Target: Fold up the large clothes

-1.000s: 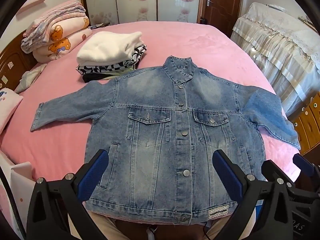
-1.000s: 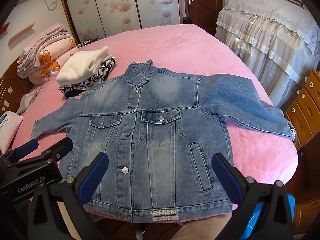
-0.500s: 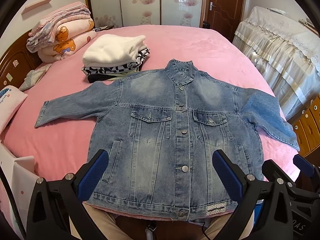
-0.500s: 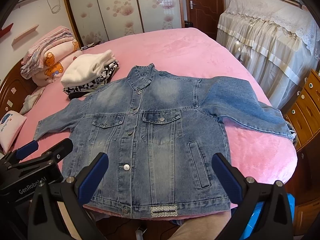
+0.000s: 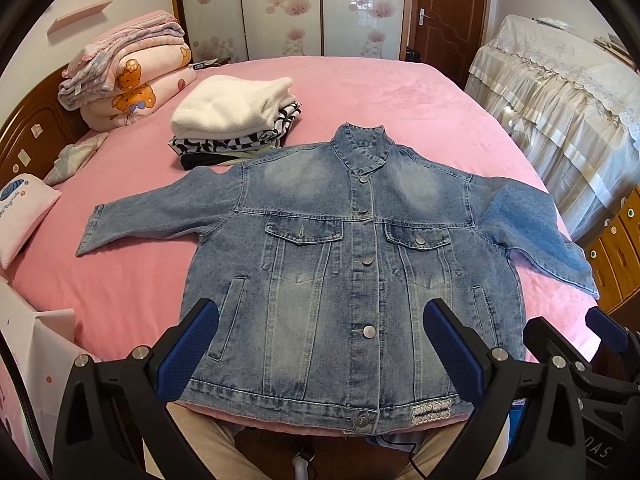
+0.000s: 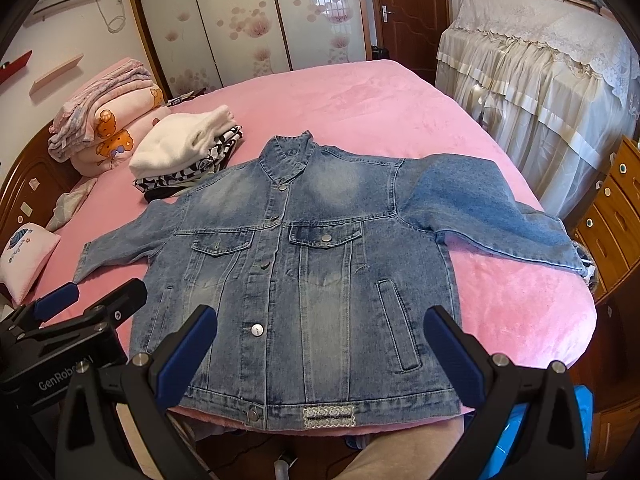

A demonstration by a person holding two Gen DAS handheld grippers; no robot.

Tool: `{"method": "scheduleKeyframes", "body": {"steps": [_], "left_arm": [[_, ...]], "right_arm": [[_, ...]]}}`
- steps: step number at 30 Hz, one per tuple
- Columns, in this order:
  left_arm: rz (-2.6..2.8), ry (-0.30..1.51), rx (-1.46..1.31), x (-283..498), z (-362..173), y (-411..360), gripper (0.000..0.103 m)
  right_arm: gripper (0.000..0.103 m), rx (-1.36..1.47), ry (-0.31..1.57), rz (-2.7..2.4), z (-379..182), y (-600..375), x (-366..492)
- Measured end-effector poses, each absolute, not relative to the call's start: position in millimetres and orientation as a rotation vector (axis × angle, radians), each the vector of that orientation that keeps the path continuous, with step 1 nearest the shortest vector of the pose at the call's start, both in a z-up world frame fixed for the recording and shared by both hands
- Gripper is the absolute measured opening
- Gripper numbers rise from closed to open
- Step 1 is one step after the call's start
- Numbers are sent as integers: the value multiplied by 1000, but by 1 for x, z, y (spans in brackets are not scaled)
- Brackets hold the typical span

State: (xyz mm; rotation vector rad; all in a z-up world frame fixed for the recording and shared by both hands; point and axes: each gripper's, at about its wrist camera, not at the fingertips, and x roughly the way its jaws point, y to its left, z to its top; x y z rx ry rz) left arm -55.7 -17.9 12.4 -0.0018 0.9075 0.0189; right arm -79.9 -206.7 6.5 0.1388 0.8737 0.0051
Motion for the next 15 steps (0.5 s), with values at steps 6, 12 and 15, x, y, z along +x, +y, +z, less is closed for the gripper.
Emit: {"method": "scheduleKeyframes", "body": {"steps": [6, 12, 15], "left_arm": [[22, 907, -1, -58, 14, -19, 101], [26, 907, -4, -63, 15, -18, 101], [25, 907, -3, -63, 15, -18, 101]], "right_arm": [[103, 140, 870, 11, 8, -207, -84], [103, 139, 865, 17, 9, -207, -87], [103, 139, 864, 17, 9, -206, -87]]}}
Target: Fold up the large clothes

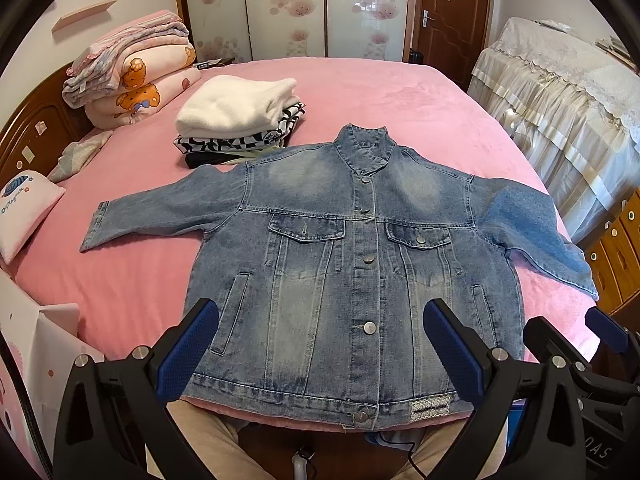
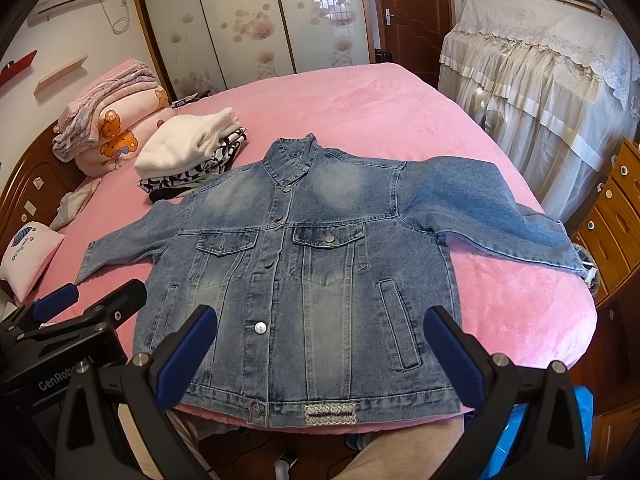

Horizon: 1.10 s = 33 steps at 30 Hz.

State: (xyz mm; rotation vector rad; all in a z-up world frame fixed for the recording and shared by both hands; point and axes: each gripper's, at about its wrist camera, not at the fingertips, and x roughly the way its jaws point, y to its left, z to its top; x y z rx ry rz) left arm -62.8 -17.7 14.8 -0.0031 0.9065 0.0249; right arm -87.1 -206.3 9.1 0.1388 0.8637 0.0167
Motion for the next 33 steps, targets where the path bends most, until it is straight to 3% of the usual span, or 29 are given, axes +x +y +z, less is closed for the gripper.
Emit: {"method": "scheduleKeyframes", "body": {"steps": [22, 33], "left_arm": [[8, 909, 9, -45, 23, -27, 101], [-80, 824, 8, -19, 47, -42, 101]], "right_arm": [[103, 160, 856, 17, 12, -210, -76], [103, 136, 774, 1, 30, -222, -64]]}}
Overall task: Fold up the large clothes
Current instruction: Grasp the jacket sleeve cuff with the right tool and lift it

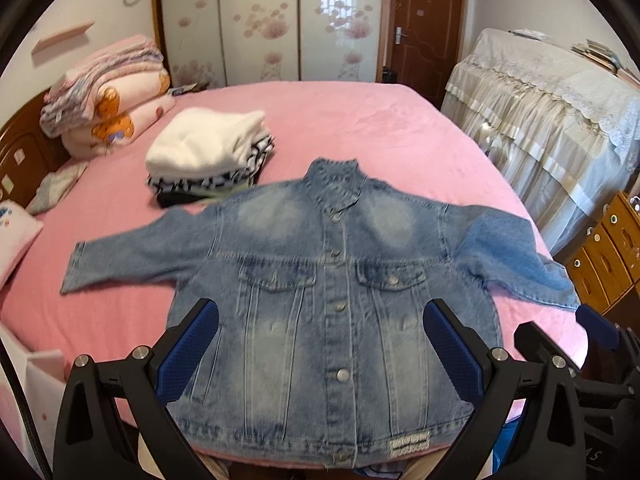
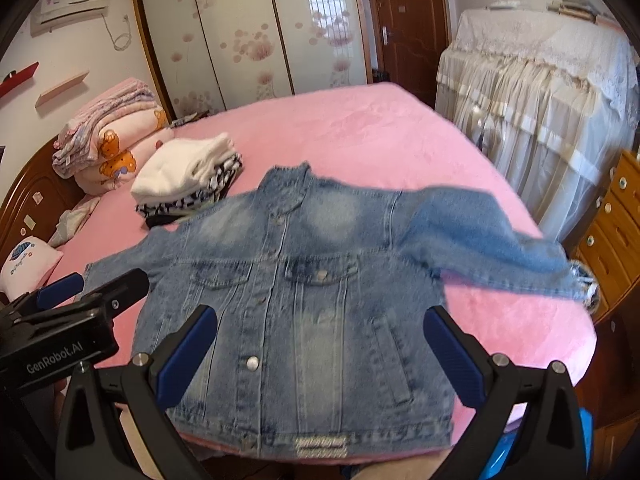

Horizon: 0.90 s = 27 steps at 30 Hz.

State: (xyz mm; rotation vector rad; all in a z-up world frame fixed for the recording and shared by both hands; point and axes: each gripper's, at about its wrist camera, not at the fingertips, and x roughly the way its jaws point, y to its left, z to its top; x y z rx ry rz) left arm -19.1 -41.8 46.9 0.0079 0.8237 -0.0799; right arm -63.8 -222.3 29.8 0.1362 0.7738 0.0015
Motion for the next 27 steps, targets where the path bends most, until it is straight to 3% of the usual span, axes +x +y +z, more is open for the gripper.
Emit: {"method": "scheduleKeyframes", "body": {"steps": [15, 27], "left_arm": [[-172, 647, 140, 48, 90, -122, 101], [-255, 669, 183, 107, 34, -205, 101]], "right_arm": [[103, 174, 538, -168, 79, -315, -23], [103, 204, 630, -378, 14, -410, 11]]}}
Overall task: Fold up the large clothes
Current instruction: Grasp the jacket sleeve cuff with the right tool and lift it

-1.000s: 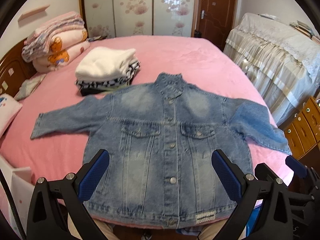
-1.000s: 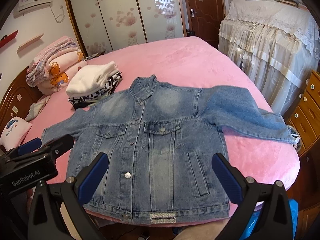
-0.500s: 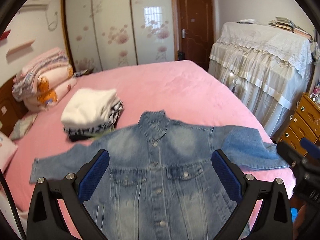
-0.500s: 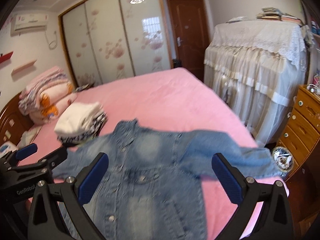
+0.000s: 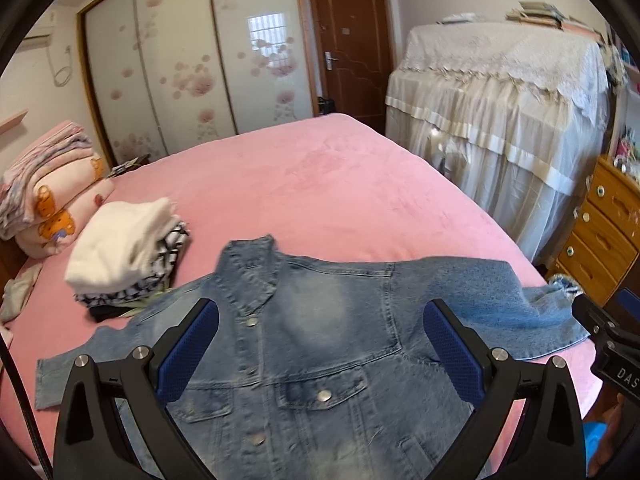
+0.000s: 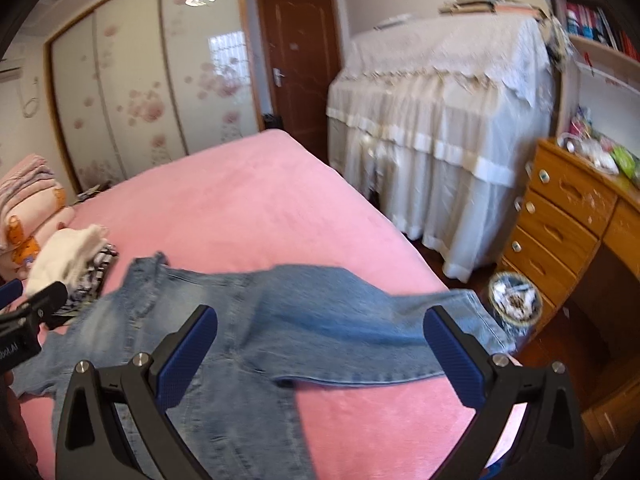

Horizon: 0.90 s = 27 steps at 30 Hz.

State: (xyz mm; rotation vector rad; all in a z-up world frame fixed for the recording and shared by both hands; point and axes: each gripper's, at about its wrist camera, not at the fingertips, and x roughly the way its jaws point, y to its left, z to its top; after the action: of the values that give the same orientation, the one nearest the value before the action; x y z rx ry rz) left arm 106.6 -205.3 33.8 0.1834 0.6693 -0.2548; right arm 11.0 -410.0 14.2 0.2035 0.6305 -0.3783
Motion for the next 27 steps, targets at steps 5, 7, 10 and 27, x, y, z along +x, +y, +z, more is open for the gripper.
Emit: {"method": "scheduleKeyframes", "body": {"steps": [5, 7, 10, 27], "left_arm": [[-301, 715, 211, 128, -10, -246, 101], [-311, 728, 226, 133, -24, -261, 101], [-321, 757, 250, 139, -48, -281, 101], [-375, 844, 297, 157, -113, -329, 101]], "right_arm": [[103, 277, 684, -390, -23, -440, 14], [103, 320, 709, -399, -39, -455, 16], [103, 391, 739, -414, -62, -475, 16], [89, 1040, 728, -461, -185, -601, -30]]}}
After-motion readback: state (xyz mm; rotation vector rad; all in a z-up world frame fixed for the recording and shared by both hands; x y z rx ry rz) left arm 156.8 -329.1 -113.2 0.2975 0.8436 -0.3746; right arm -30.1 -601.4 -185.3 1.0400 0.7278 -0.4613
